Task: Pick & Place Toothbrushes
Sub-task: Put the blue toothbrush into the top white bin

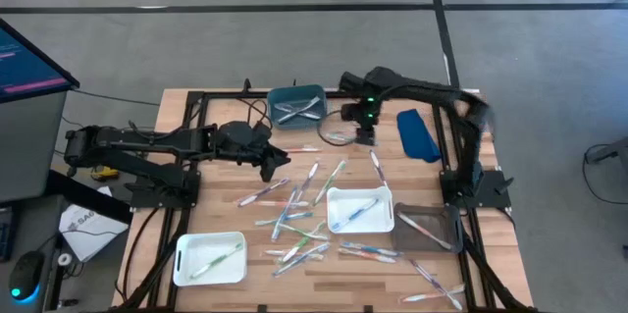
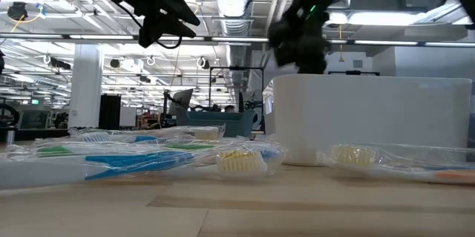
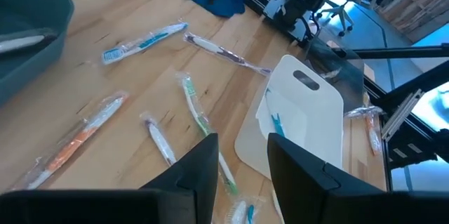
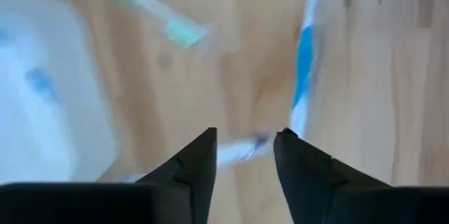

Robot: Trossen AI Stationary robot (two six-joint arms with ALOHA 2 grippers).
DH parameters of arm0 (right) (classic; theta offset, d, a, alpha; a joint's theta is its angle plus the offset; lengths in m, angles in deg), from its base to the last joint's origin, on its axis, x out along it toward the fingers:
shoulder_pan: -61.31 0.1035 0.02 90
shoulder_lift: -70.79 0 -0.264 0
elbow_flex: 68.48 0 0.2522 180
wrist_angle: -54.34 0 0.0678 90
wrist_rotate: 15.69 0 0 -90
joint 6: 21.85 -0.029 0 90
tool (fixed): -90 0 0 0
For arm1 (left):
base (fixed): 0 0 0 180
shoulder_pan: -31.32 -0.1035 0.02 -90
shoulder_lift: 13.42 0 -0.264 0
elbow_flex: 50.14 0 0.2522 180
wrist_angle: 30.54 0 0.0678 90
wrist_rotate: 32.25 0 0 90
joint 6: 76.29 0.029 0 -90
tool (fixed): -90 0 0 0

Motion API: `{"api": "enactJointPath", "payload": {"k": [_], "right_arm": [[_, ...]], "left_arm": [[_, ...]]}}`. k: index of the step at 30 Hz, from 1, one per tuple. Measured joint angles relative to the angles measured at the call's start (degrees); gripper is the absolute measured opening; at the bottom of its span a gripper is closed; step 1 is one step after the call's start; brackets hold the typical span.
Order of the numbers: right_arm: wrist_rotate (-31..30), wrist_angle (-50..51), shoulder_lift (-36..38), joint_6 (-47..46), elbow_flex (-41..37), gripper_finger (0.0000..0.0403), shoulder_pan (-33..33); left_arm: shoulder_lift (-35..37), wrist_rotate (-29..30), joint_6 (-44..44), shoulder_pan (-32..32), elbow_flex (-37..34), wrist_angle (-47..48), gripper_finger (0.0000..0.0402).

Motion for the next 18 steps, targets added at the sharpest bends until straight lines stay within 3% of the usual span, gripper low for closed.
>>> {"api": "enactJointPath", "payload": {"k": [4, 8, 13, 18], "right_arm": [[0.19, -2.42, 12.37, -0.72, -9.46, 0.0112, 2.14], [-0.01, -14.74, 21.55, -2.86, -19.09, 0.0106, 4.04], [-1.65, -28.47, 24.61, -4.62, -23.87, 0.0107, 6.31], [-2.55, -33.06, 24.02, -3.89, -23.82, 0.0107, 7.96]], "left_arm": [[0.00, 0.38, 0.11, -0.02, 0.00, -0.40, 0.0117], [-0.02, 1.38, 0.17, -0.02, 0.00, -0.82, 0.0117], [0.00, 1.43, 0.24, -0.04, 0.00, -2.03, 0.0117], [0.00, 1.45, 0.15, -0.04, 0.00, -2.28, 0.0117]]}}
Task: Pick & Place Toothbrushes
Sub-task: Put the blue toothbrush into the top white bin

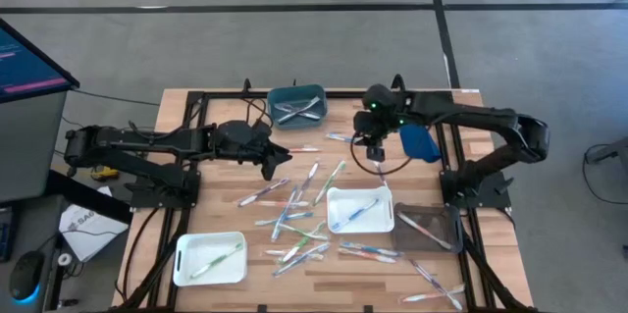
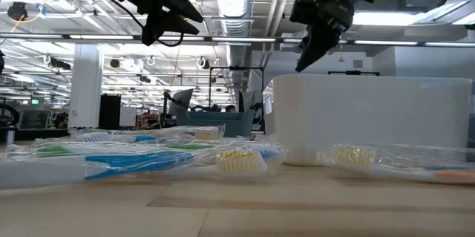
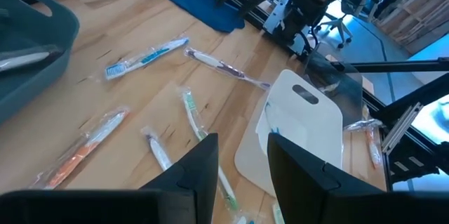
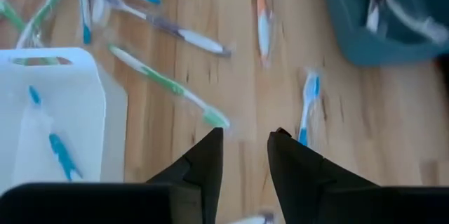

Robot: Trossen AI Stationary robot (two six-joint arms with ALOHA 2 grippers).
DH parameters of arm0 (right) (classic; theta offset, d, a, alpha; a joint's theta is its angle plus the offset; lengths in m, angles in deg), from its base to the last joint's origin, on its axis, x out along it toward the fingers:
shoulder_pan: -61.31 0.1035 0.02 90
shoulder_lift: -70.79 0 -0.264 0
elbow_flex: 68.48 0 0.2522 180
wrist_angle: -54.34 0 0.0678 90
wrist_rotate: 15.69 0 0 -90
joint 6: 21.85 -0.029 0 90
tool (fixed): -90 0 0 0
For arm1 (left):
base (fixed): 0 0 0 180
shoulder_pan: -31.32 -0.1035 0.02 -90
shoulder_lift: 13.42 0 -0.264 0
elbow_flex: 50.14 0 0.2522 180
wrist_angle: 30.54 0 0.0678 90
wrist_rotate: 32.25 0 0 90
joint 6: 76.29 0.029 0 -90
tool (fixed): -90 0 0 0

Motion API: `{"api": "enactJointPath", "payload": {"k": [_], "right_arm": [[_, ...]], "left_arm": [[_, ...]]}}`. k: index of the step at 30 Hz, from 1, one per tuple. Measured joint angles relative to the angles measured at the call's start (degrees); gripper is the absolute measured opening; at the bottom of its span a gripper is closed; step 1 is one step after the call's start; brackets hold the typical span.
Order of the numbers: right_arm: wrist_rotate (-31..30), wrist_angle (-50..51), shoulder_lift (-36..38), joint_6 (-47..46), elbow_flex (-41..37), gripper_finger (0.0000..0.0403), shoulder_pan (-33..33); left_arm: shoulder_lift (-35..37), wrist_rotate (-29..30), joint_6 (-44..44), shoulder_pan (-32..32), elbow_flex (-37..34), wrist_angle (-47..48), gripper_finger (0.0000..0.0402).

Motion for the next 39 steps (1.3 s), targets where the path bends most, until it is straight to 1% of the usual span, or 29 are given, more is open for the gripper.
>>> {"api": "enactJointPath", "payload": {"k": [4, 8, 10, 13, 15, 18, 21, 26, 29, 33, 39], "right_arm": [[-3.39, -1.17, -0.34, 2.20, -0.10, 0.0107, 1.13], [-4.02, -1.95, -0.31, 2.98, -0.01, 0.0107, 2.00], [-5.31, -1.92, -0.32, 3.84, -0.01, 0.0107, 2.00], [-7.18, -2.73, -2.21, 3.98, -0.23, 0.0108, 0.98], [-7.62, -1.45, -4.62, 1.69, -0.49, 0.0113, -0.75], [-7.76, -0.74, -9.88, -0.07, -0.48, 0.0131, -3.11], [-8.48, 0.48, -14.13, -0.02, -0.06, 0.0163, -4.34], [-8.44, 2.33, -18.45, 0.98, 1.95, 0.0227, -4.88], [-8.47, 2.29, -19.99, 3.20, 2.72, 0.0254, -5.06], [-8.68, 0.03, -21.43, 4.01, 3.25, 0.0269, -5.33], [-8.69, -0.28, -23.72, 3.92, 3.23, 0.0270, -5.33]], "left_arm": [[0.00, 0.02, -0.30, 0.00, 0.00, -0.25, 0.0117], [0.00, 0.04, -1.28, 0.00, 0.00, -0.35, 0.0117], [0.00, 0.04, -1.34, 0.00, 0.00, -0.42, 0.0117], [0.00, 0.04, -1.33, 0.00, 0.00, -0.56, 0.0117], [-0.01, 0.05, -1.11, 0.00, 0.00, -0.63, 0.0117], [-0.02, 0.06, -1.09, 0.00, 0.00, -0.72, 0.0117], [-0.02, 0.06, -1.07, 0.00, 0.00, -0.74, 0.0117], [-0.02, -0.70, -1.09, 0.00, 0.00, -0.72, 0.0117], [-0.02, -0.73, -1.09, 0.00, 0.00, -0.68, 0.0117], [-0.02, -0.77, -1.05, 0.00, 0.00, -0.69, 0.0117], [-0.02, -0.79, -0.96, 0.00, 0.00, -0.65, 0.0117]]}}
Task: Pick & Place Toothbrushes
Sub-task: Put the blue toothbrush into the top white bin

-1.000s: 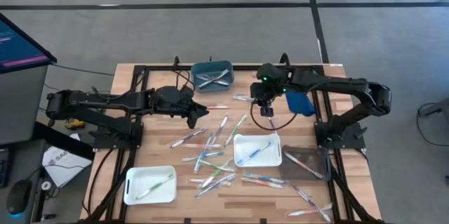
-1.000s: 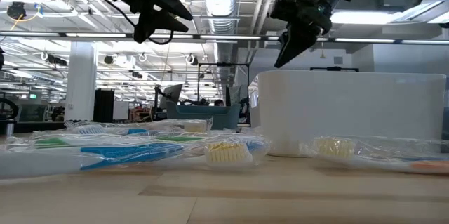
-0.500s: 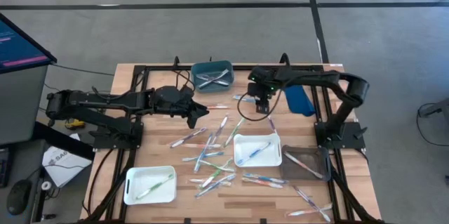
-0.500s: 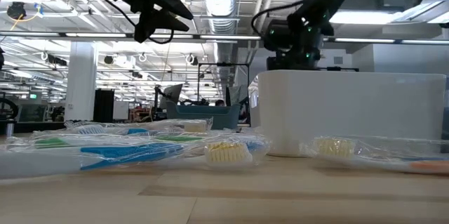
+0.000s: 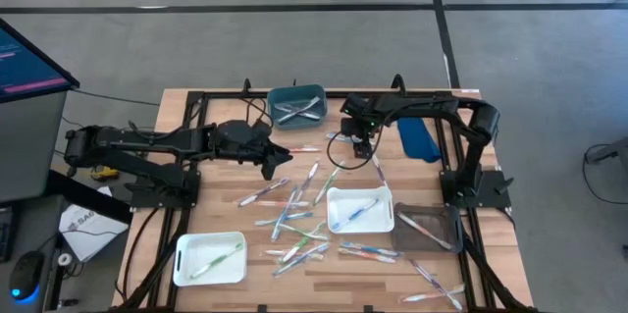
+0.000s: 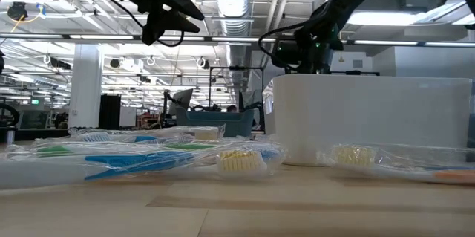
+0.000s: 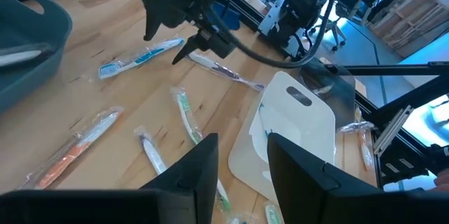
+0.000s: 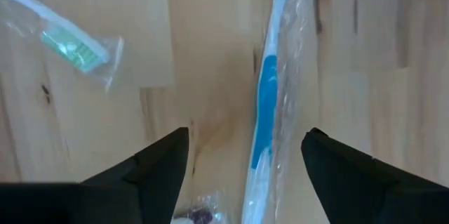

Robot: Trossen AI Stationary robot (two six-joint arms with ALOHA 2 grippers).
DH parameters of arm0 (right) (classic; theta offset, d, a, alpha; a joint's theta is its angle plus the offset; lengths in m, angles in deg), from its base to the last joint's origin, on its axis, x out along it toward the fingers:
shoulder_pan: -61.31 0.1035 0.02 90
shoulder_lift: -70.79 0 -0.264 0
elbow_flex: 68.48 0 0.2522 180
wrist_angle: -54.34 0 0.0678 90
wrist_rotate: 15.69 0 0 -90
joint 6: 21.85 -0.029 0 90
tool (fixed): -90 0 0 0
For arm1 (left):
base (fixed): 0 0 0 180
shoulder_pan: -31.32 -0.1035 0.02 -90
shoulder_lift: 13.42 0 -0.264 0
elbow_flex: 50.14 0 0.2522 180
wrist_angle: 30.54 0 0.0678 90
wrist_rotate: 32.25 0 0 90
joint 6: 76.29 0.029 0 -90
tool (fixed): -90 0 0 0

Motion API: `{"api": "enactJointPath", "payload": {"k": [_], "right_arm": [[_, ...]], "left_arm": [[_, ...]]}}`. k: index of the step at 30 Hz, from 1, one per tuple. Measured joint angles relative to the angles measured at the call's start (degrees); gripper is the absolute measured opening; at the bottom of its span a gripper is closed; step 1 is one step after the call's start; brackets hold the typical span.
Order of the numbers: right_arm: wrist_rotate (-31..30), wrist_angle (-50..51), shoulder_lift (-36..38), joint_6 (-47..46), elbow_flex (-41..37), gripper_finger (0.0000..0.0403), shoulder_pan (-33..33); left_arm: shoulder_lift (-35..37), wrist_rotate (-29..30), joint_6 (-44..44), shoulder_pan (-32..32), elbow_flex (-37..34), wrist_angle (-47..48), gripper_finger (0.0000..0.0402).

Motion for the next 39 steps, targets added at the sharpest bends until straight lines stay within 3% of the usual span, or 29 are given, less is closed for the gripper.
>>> {"api": "enactJointPath", "payload": {"k": [39], "right_arm": [[2.30, -5.71, -0.07, -4.57, -2.03, 0.0269, -2.64]], "left_arm": [[0.00, 0.83, -0.61, 0.00, -0.02, -1.14, 0.0117]]}}
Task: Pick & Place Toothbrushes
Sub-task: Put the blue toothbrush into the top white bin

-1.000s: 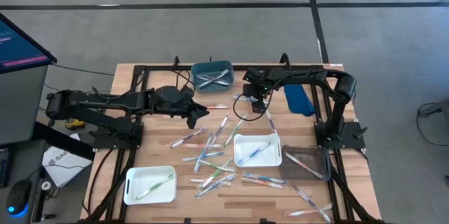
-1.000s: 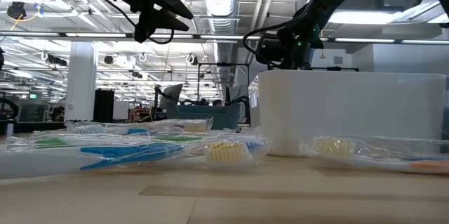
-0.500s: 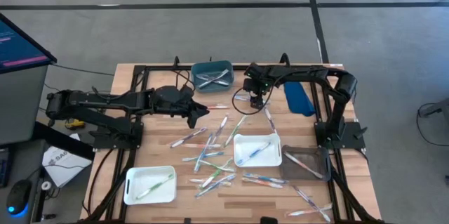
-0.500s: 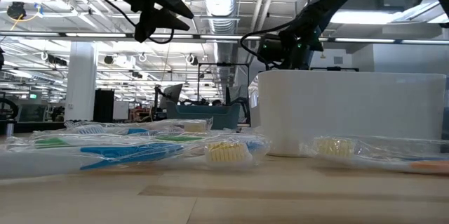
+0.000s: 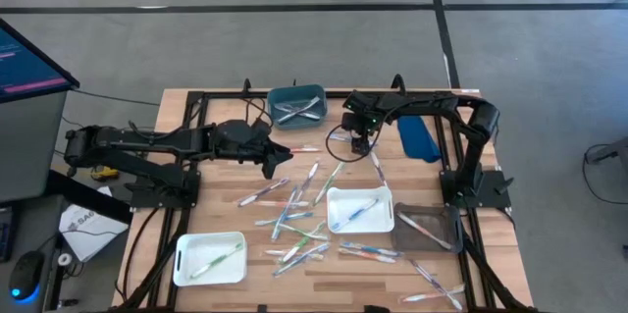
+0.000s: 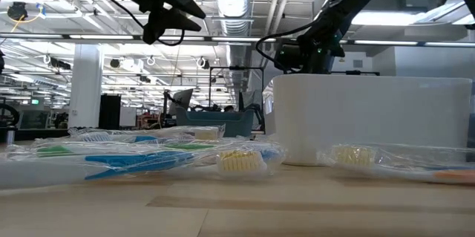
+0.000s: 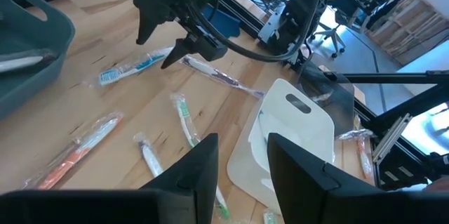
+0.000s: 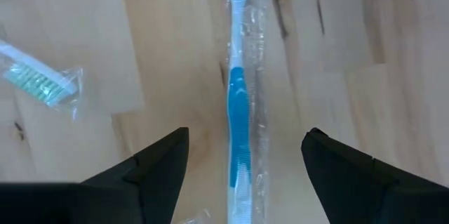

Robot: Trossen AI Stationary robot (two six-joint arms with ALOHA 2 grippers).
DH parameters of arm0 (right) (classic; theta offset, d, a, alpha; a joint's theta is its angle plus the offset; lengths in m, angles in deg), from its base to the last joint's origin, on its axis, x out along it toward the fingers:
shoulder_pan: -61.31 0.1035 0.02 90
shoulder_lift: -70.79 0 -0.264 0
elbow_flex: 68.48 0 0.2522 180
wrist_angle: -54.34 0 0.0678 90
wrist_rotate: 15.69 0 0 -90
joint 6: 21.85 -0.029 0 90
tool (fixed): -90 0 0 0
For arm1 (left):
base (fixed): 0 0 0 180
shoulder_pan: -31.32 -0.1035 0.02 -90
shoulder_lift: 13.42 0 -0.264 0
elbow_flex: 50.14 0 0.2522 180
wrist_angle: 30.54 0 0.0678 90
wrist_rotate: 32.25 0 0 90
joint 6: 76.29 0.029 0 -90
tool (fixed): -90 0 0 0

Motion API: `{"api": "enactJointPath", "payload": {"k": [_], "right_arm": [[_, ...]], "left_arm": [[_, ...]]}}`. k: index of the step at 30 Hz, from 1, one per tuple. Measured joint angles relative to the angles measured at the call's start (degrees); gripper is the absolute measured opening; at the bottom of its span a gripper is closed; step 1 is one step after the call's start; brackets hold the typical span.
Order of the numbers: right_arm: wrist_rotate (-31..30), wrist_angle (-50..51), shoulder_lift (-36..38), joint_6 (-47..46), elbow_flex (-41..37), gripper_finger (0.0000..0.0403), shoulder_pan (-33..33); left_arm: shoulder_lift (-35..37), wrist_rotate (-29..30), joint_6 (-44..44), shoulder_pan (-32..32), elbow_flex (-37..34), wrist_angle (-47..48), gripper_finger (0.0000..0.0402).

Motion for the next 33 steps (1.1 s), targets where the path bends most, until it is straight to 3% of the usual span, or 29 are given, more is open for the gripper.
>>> {"api": "enactJointPath", "payload": {"k": [20, 25, 33], "right_arm": [[-0.11, 1.01, -2.71, -2.81, 0.62, 0.0260, 0.50], [-0.39, 1.91, -2.73, -3.02, 0.66, 0.0195, 0.98], [-0.09, 4.06, -2.66, -6.22, 0.82, 0.0024, 2.43]], "left_arm": [[0.00, 0.00, 0.07, 0.02, 0.00, -0.70, 0.0117], [0.00, -0.02, 0.12, 0.02, 0.00, -0.87, 0.0117], [0.00, -0.02, 0.20, 0.02, 0.00, -1.03, 0.0117]]}}
